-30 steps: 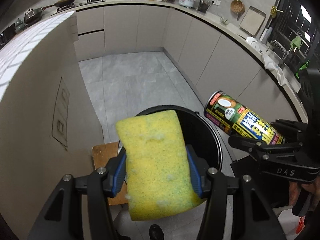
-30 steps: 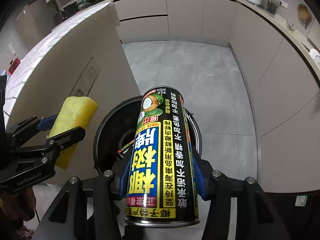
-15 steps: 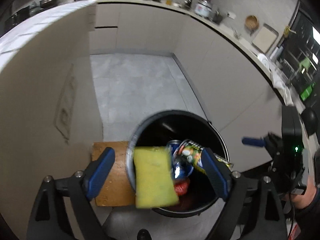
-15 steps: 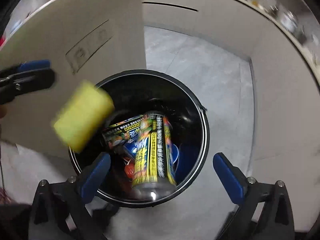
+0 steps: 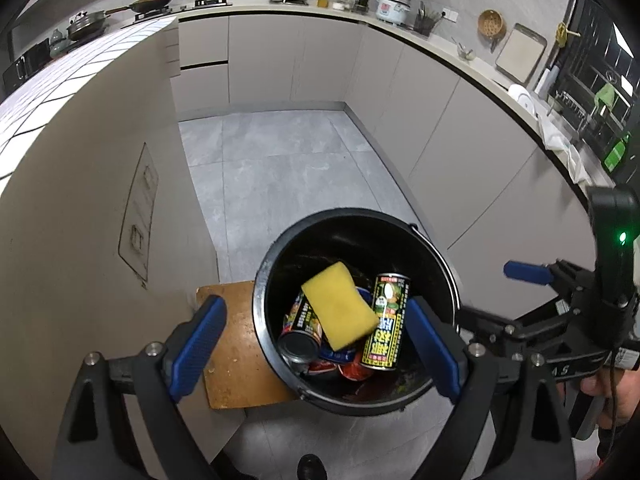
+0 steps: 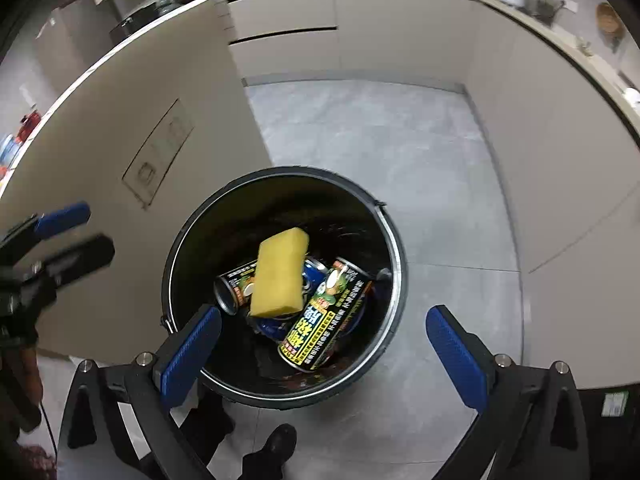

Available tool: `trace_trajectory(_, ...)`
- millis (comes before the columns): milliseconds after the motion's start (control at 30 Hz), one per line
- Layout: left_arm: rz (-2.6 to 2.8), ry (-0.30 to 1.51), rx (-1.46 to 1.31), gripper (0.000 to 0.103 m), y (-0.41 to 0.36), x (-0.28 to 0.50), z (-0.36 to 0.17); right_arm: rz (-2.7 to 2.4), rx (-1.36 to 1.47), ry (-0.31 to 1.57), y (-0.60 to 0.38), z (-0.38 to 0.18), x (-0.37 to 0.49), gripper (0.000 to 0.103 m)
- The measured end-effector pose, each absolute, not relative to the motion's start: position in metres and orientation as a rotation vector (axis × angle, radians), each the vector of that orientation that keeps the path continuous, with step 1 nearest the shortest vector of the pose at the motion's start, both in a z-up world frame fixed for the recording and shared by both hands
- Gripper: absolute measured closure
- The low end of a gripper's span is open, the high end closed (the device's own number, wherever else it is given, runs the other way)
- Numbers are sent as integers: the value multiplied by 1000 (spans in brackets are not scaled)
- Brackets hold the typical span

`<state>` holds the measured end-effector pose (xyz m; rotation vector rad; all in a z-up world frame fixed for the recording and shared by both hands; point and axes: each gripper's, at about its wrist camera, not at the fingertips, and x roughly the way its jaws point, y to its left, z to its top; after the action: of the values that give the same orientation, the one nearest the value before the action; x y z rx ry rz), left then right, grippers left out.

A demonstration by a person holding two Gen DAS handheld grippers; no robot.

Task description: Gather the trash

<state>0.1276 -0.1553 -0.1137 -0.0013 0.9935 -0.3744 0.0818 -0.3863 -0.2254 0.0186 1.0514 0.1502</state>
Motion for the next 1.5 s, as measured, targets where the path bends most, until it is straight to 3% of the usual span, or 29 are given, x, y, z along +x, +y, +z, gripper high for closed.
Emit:
trace_trajectory(467, -328, 939, 52, 8, -142, 68, -54, 28, 44, 1075, -378, -176, 11, 0)
trace_trajectory(1000, -245, 796, -37, 8, -76, -23, 11, 84, 13, 890, -308, -83, -87, 0)
trace_trajectory(1500, -212, 705, -36, 8, -55, -57, 34, 112, 8, 796, -283, -45, -140, 0)
